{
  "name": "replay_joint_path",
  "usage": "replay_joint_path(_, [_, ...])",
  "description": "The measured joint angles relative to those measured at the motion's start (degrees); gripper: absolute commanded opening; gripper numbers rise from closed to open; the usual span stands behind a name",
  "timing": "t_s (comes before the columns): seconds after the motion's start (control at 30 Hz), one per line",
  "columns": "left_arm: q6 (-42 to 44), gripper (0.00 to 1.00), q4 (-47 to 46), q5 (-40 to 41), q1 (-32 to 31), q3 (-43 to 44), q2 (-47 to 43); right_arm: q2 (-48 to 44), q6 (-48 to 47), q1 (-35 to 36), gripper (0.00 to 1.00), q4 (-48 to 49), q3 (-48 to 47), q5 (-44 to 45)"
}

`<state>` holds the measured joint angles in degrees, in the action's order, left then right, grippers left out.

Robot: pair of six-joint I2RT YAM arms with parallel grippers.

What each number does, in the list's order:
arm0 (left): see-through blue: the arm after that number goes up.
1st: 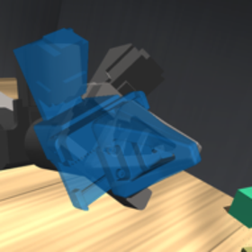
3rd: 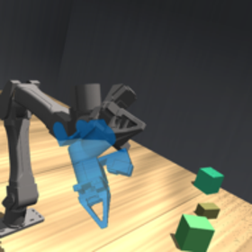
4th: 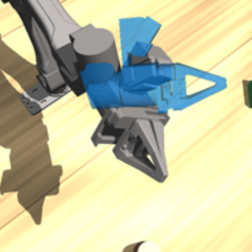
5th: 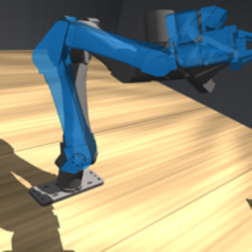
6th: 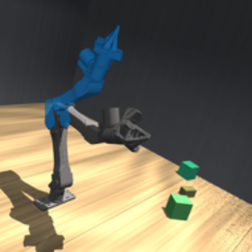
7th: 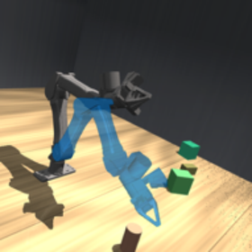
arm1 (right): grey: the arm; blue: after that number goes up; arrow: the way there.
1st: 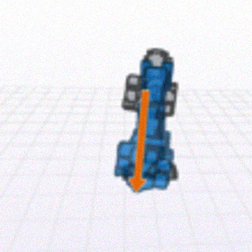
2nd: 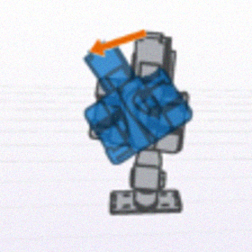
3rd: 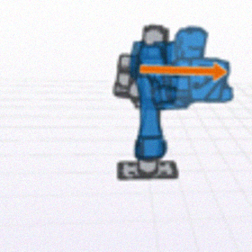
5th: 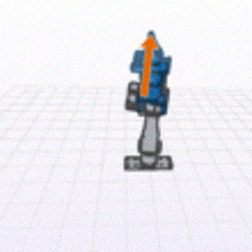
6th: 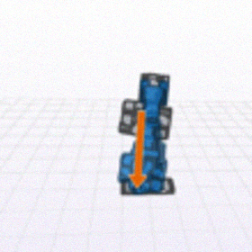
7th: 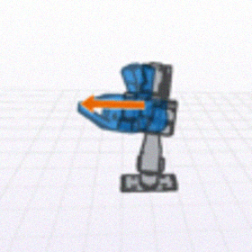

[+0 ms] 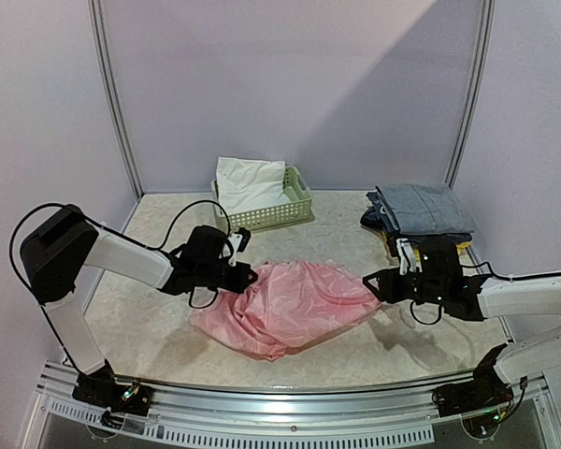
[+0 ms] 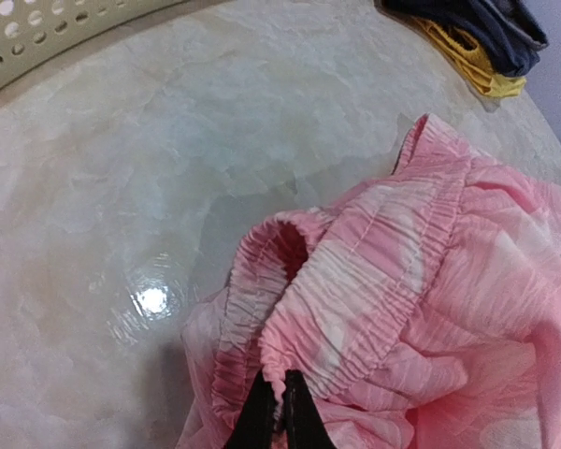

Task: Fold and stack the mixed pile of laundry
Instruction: Pick up the crumpled shorts from the center of the board.

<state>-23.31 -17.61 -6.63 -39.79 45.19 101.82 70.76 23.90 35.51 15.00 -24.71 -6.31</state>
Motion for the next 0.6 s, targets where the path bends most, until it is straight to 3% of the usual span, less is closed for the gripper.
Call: replay_joint_path(0.6, [8.7, 0.0, 17.4, 19.6, 0.2, 9.6, -10.5, 2.3, -0.8, 0.0, 0.5, 0.4, -5.1, 5.1])
